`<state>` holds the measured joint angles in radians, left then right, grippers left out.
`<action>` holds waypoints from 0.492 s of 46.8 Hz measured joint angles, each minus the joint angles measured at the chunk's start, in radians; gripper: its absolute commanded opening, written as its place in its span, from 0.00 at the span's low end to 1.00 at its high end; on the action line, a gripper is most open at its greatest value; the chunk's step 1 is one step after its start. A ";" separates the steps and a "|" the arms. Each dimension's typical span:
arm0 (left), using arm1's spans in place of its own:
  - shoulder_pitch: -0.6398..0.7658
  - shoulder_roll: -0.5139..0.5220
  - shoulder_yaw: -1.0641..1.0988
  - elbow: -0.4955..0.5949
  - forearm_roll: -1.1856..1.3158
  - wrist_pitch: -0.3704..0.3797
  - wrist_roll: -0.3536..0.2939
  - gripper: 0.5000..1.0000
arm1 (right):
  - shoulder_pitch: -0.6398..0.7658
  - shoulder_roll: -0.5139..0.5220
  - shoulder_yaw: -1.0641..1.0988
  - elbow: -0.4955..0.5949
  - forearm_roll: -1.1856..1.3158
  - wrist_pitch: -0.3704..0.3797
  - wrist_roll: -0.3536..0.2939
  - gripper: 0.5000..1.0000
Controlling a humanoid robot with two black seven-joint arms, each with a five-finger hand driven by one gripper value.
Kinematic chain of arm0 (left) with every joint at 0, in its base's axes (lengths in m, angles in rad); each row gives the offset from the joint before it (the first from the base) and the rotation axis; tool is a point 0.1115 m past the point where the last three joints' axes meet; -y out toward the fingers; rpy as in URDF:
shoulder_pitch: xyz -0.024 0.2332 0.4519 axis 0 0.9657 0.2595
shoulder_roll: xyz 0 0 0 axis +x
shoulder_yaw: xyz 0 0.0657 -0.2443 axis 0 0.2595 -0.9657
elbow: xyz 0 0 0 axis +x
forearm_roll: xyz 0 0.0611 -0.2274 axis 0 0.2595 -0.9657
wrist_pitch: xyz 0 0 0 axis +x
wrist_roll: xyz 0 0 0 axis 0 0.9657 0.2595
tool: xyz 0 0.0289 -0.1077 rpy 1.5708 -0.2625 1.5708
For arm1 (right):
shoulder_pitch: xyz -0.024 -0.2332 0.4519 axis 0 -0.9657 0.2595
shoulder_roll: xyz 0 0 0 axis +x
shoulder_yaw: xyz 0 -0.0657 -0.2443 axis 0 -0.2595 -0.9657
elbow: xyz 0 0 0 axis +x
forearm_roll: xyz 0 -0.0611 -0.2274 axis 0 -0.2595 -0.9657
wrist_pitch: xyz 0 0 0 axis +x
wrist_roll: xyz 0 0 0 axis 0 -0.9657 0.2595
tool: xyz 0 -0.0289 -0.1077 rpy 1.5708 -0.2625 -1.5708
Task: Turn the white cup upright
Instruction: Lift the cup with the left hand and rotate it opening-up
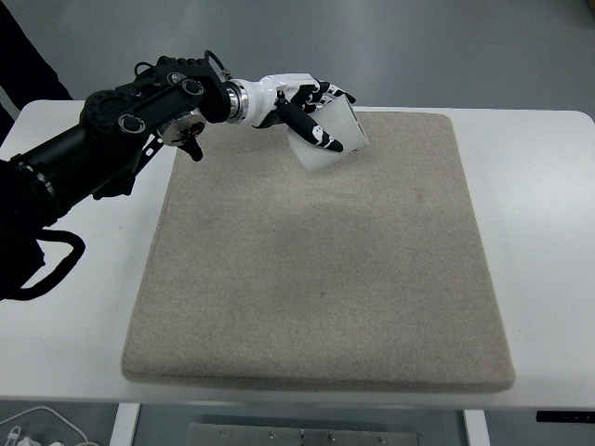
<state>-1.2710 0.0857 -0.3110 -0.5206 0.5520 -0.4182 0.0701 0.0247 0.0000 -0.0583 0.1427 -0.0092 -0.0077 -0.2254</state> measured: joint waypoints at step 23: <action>0.071 0.033 -0.110 0.063 -0.204 -0.089 -0.112 0.28 | 0.000 0.000 0.000 0.000 0.000 0.000 0.000 0.86</action>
<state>-1.2003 0.1184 -0.4209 -0.4573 0.3483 -0.5074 -0.0423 0.0250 0.0000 -0.0583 0.1427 -0.0092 -0.0077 -0.2250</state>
